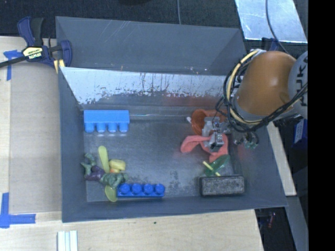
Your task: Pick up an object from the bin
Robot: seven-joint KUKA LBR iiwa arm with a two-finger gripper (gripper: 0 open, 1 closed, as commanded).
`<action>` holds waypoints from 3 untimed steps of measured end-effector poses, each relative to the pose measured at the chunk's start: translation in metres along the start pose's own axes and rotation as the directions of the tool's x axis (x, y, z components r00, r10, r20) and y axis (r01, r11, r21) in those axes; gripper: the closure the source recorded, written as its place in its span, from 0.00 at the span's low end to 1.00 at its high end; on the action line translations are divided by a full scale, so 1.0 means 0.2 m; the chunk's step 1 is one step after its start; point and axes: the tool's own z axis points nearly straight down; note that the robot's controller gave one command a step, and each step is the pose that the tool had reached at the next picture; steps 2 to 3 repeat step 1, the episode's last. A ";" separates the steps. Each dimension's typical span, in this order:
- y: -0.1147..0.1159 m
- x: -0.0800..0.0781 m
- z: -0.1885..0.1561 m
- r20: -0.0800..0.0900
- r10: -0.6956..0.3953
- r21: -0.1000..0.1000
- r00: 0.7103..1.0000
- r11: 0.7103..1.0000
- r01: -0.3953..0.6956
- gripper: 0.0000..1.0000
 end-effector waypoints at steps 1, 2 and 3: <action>0.01 0.01 -0.38 -0.003 0.004 0.000 1.000 1.000 -0.004 1.00; 0.01 0.01 -0.38 -0.003 0.004 0.000 1.000 1.000 -0.004 1.00; 0.01 0.01 -0.38 -0.003 0.004 0.000 1.000 1.000 -0.004 1.00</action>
Offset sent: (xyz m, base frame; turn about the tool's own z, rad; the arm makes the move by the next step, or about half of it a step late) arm 0.0058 -0.0274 -0.0620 -0.0790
